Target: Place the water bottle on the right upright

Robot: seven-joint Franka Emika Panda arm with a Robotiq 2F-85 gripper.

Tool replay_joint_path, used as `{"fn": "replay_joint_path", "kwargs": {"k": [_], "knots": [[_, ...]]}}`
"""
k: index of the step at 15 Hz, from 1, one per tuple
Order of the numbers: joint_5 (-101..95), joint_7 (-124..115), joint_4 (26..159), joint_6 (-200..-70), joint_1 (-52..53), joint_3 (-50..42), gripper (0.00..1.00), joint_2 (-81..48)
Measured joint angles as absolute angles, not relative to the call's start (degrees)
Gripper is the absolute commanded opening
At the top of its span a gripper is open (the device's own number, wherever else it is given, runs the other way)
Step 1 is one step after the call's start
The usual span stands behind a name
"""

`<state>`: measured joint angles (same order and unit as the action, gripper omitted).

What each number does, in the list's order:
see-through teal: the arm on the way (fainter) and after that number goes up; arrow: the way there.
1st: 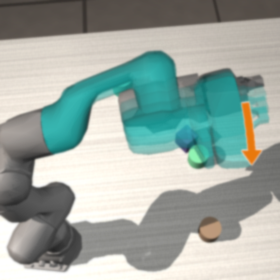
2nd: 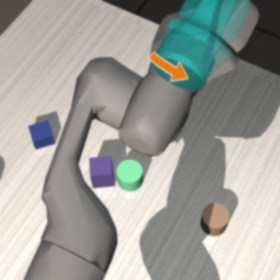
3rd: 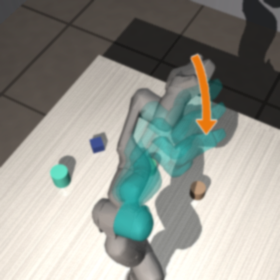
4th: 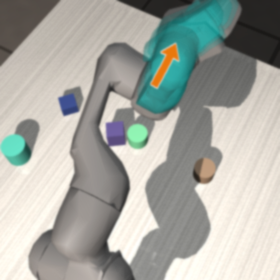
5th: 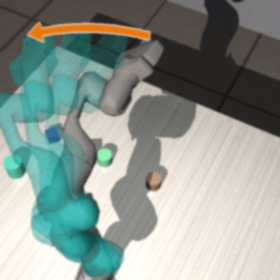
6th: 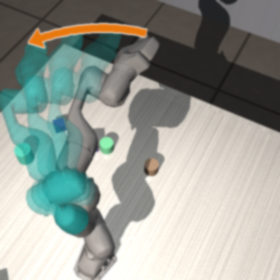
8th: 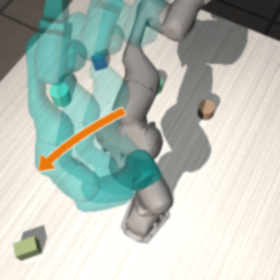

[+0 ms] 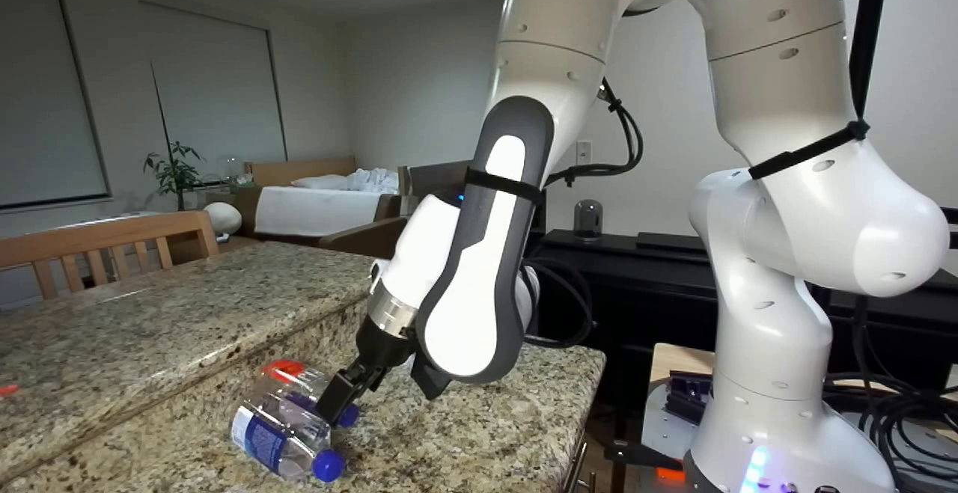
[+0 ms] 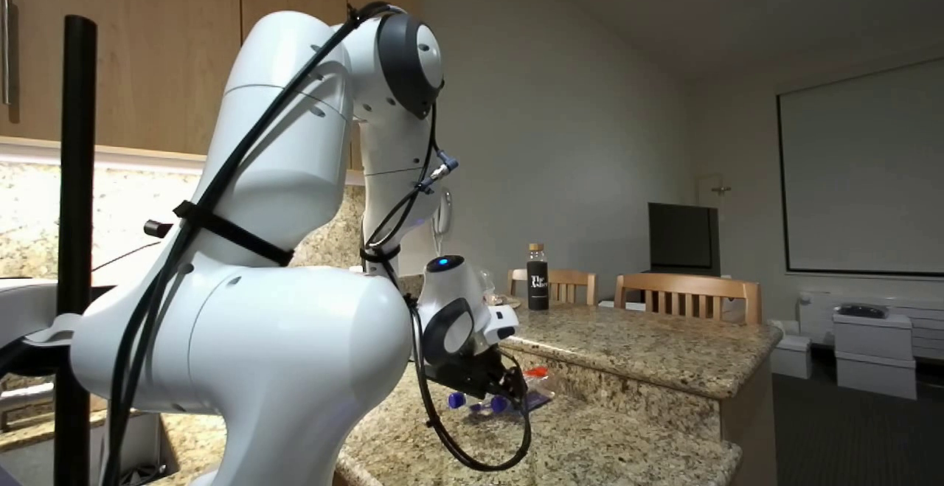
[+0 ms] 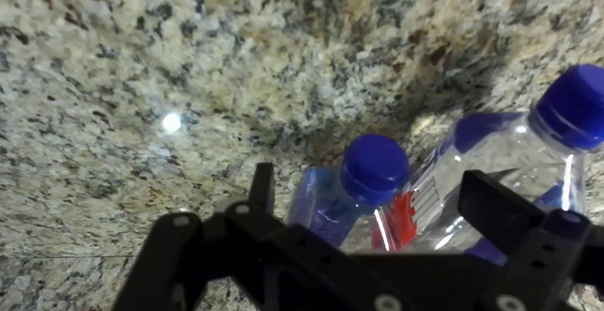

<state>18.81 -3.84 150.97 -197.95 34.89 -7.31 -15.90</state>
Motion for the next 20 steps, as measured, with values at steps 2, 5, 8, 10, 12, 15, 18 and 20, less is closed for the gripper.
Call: {"fn": "replay_joint_path", "kwargs": {"k": [2,5,8,10,12,15,18,20], "knots": [[18.68,-3.92,150.51,-197.95,34.35,-7.14,0.68,-16.98],[18.41,-3.93,150.36,-197.92,32.47,-6.01,0.47,-18.68],[18.37,-3.92,150.15,-198.02,29.12,-3.33,0.29,-19.61],[18.27,-3.92,149.96,-198.02,27.46,-2.23,0.16,-19.58],[18.25,-3.92,149.64,-198.01,26.73,-1.57,0.06,-19.58],[18.23,-3.92,149.32,-198.0,26.21,-1.2,0.02,-19.54],[18.2,-3.92,149.15,-197.96,26.1,-0.9,0.29,-19.7],[18.21,-3.92,149.14,-197.96,26.1,-0.91,0.36,-19.7]]}}
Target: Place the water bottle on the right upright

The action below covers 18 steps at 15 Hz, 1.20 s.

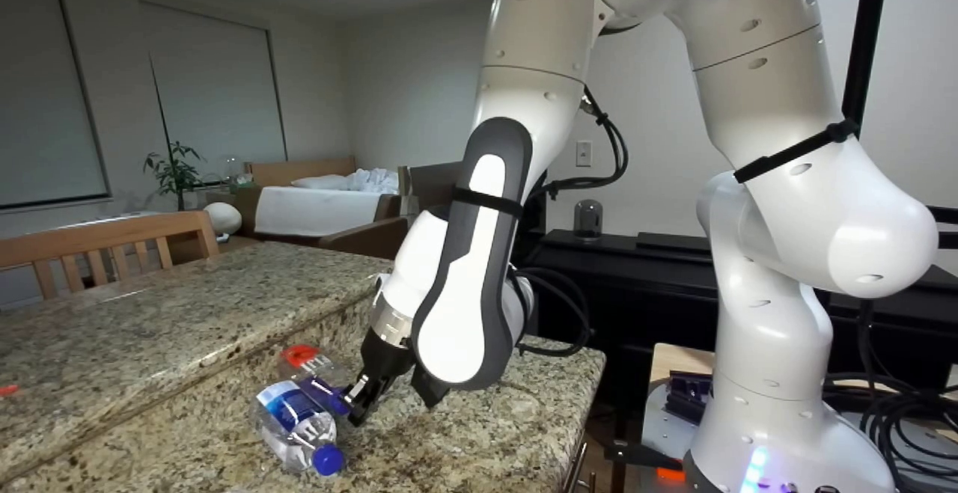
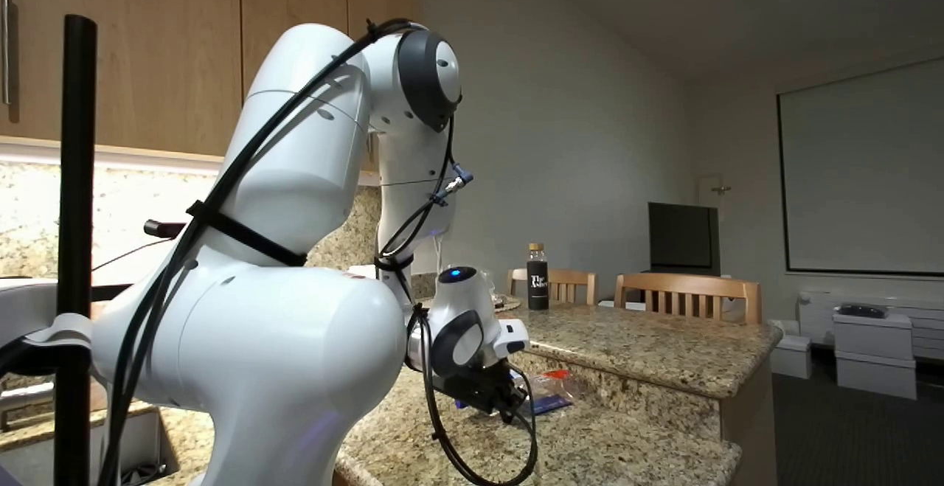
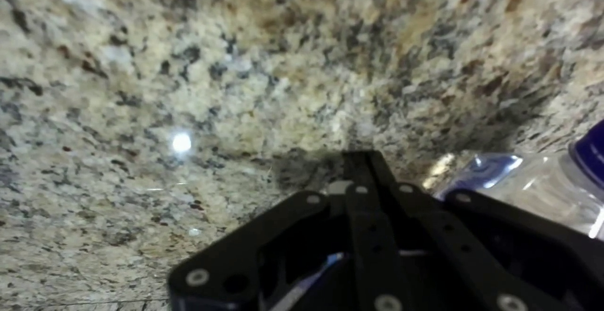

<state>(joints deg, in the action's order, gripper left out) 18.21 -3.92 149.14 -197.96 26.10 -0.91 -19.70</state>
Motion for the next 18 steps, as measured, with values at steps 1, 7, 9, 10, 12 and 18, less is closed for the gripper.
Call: {"fn": "replay_joint_path", "kwargs": {"k": [1,7,9,10,12,18], "knots": [[18.21,-3.92,149.09,-197.94,26.1,-0.83,0.41,-19.7],[18.22,-3.94,148.5,-197.77,26.06,-0.04,0.8,-19.97],[18.25,-3.94,148.09,-197.77,26.06,-0.2,0.93,-20.32],[18.26,-3.94,147.67,-197.77,26.06,-0.35,0.98,-20.6],[18.26,-3.94,146.6,-197.72,26.21,-0.92,1.0,-21.15],[18.29,-3.93,143.21,-193.19,27.45,-3.32,0.67,-21.36]]}}
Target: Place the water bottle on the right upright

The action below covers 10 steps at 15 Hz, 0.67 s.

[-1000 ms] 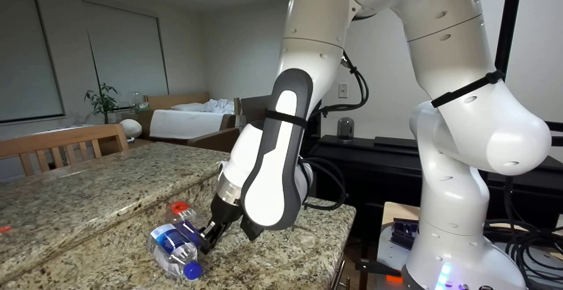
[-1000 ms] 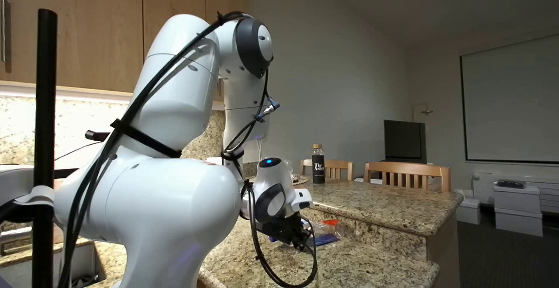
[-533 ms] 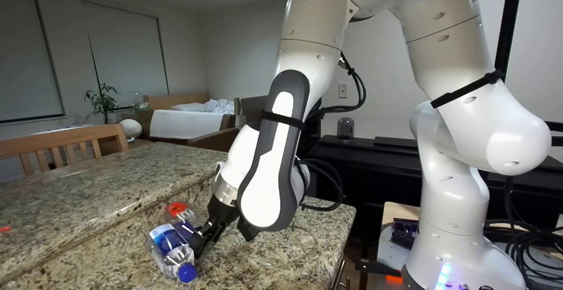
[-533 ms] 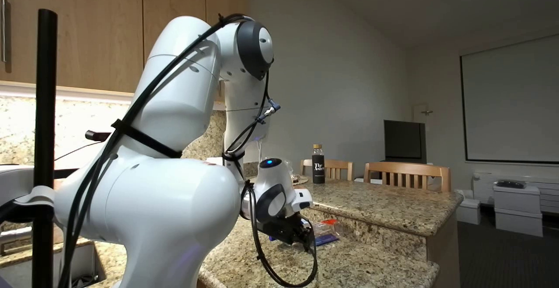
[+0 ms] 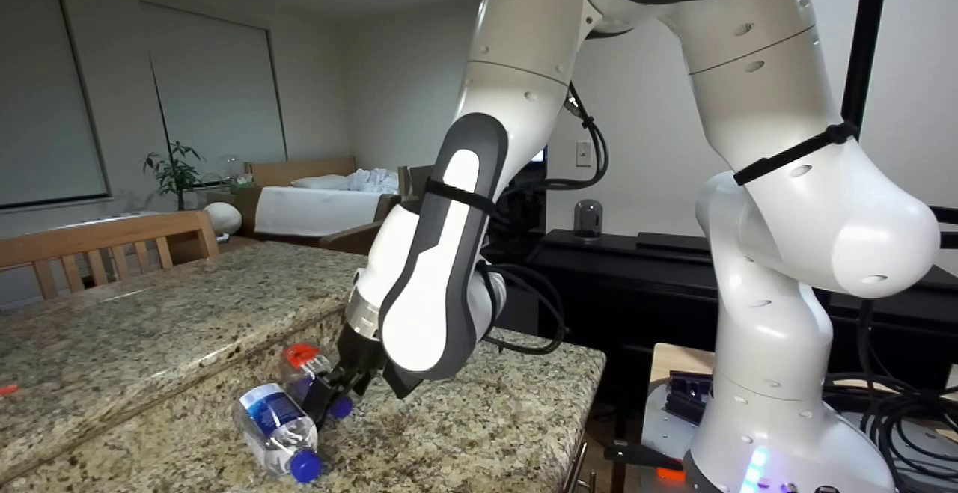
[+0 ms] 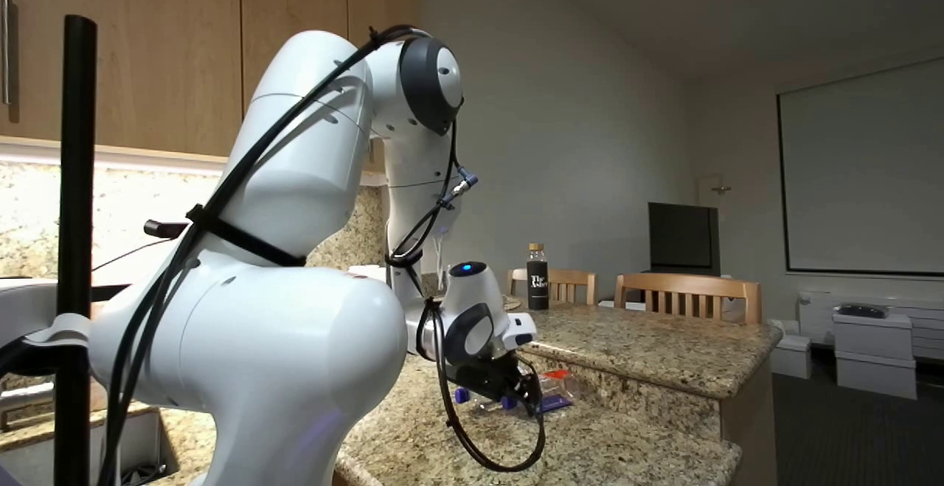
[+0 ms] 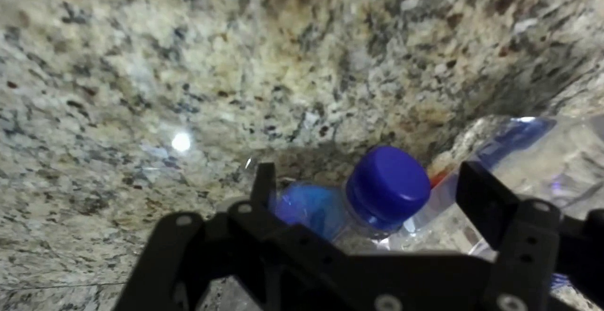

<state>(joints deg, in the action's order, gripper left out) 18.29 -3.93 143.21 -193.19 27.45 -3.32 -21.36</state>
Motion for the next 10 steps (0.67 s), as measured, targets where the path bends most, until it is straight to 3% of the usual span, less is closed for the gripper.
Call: {"fn": "replay_joint_path", "kwargs": {"k": [6,10], "knots": [[18.29,-3.93,140.37,-184.89,29.21,-5.61,0.27,-21.27],[18.28,-3.93,140.22,-181.92,30.27,-7.75,0.08,-20.56]]}}
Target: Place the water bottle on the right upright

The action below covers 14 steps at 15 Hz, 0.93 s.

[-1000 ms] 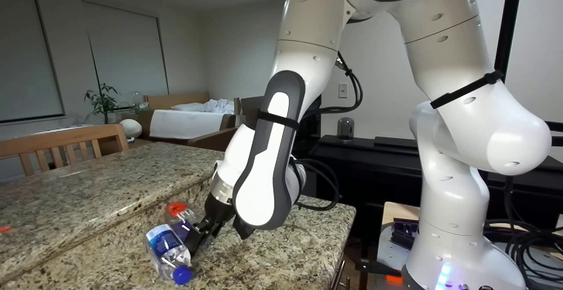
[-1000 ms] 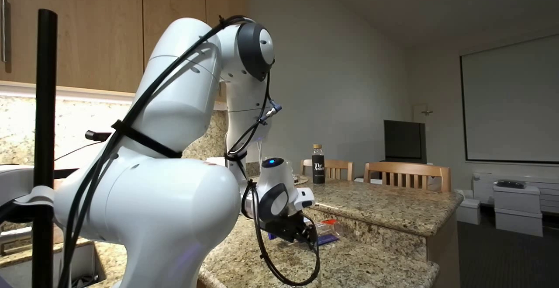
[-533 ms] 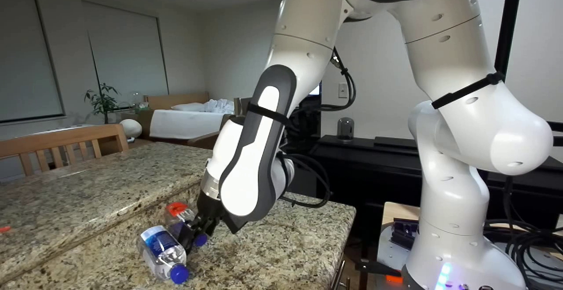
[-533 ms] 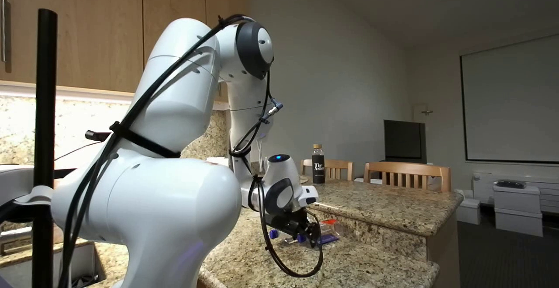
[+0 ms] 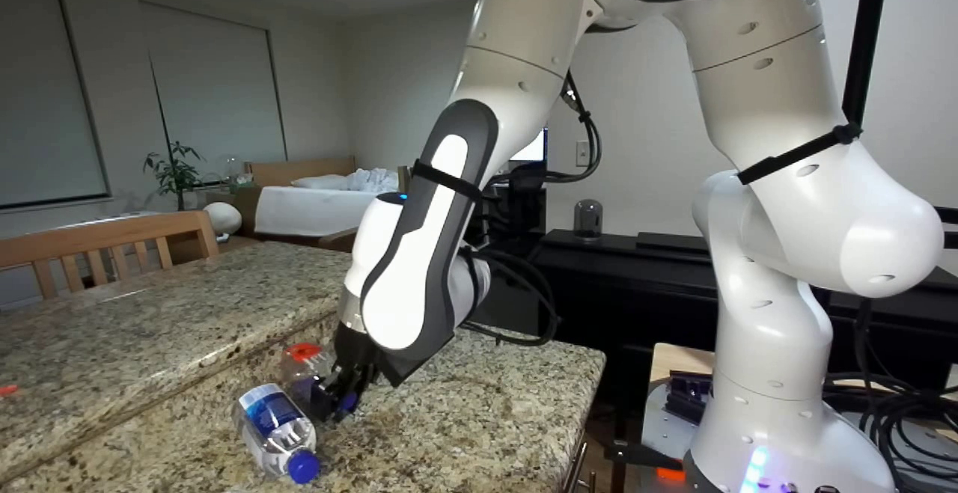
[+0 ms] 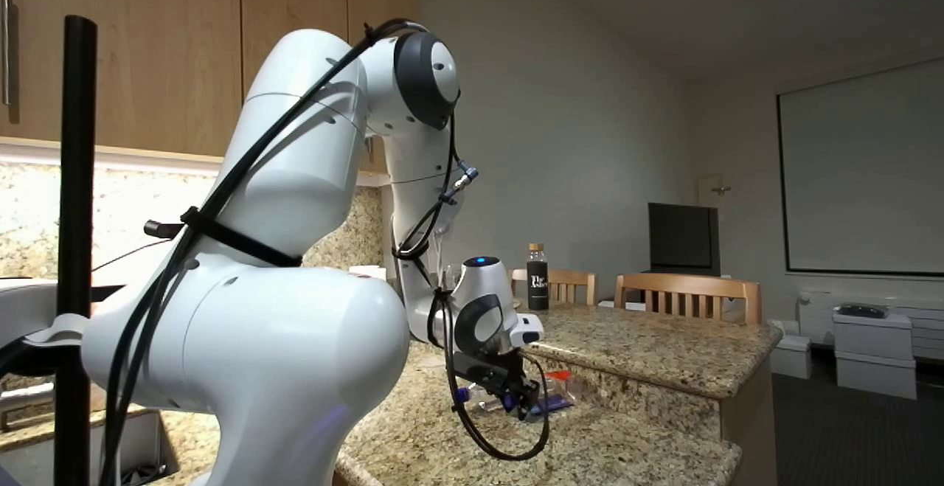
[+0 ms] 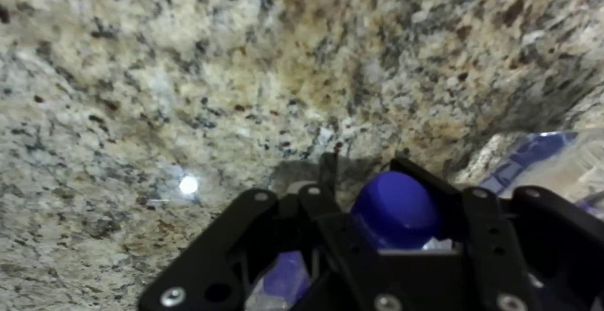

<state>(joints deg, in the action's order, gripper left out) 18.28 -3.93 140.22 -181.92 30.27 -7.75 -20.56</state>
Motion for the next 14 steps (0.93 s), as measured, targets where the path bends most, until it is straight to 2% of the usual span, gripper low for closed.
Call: {"fn": "replay_joint_path", "kwargs": {"k": [3,4,9,14], "knots": [[18.26,-3.93,140.04,-180.65,31.7,-9.29,0.01,-20.64],[18.26,-3.93,139.91,-180.11,32.53,-9.93,0.06,-20.7],[18.19,-3.94,139.36,-177.32,37.89,-14.64,0.08,-20.73],[15.82,-6.28,137.52,-171.83,46.11,-23.96,0.07,-20.72]]}}
